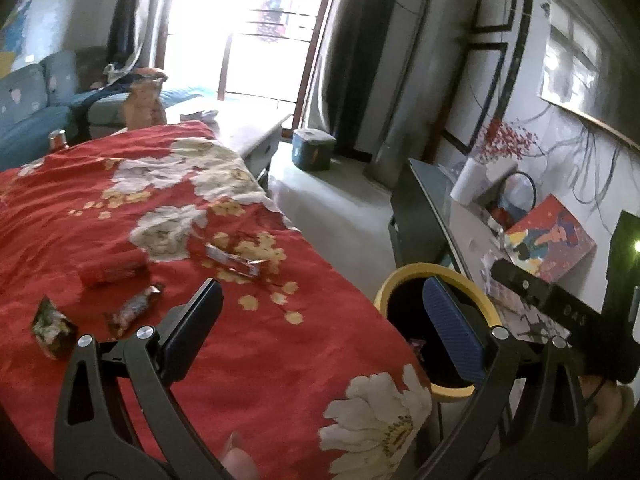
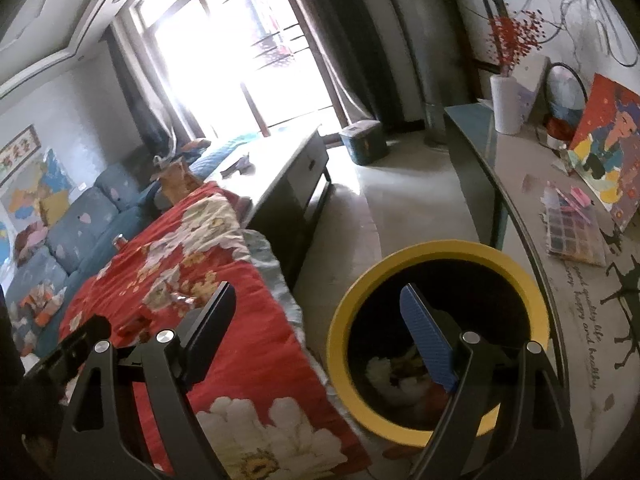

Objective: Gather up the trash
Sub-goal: 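Move both tools back over the bedspread toward the green snack bag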

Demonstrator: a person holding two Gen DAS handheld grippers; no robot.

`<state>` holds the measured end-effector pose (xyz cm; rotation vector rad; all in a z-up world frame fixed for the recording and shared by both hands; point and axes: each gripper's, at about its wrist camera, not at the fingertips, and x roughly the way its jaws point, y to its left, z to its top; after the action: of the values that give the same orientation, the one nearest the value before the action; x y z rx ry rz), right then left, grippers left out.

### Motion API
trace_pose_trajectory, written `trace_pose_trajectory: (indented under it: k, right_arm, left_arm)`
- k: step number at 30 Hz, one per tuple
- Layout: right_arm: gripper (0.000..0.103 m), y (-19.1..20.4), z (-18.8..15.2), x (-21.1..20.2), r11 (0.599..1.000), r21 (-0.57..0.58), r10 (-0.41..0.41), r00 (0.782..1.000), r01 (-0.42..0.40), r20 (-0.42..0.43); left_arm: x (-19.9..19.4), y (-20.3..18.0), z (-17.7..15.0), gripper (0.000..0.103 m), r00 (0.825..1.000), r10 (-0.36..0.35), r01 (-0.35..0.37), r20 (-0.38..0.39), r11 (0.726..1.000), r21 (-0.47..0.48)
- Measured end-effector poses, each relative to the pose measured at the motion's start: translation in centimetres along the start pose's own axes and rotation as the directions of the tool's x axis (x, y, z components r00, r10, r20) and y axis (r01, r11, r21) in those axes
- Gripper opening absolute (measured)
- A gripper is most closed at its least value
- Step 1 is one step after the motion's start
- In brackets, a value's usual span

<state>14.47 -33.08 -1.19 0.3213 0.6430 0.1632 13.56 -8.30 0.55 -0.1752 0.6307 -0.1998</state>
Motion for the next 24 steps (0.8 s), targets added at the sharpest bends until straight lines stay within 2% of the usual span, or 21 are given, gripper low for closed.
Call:
trace_pose_trajectory:
  k: [13,24]
  right_arm:
    - [0.082,5.1,-1.0,0.2,0.994,-0.082,0.065,0.998,-0.066,-0.012]
    - [0.082,9.9,-2.2,1.3,0.981,-0.148,0.119,0.992,-0.125,-0.052]
  left_arm:
    - [-2.7,4.4,0.5,0.092,0.996,0.071,-0.068,0.056,0.995,-0.068]
    - [-4.6,8.8,0.4,0.092,0.982,0.164,-0.152,0.090,0.980,-0.130]
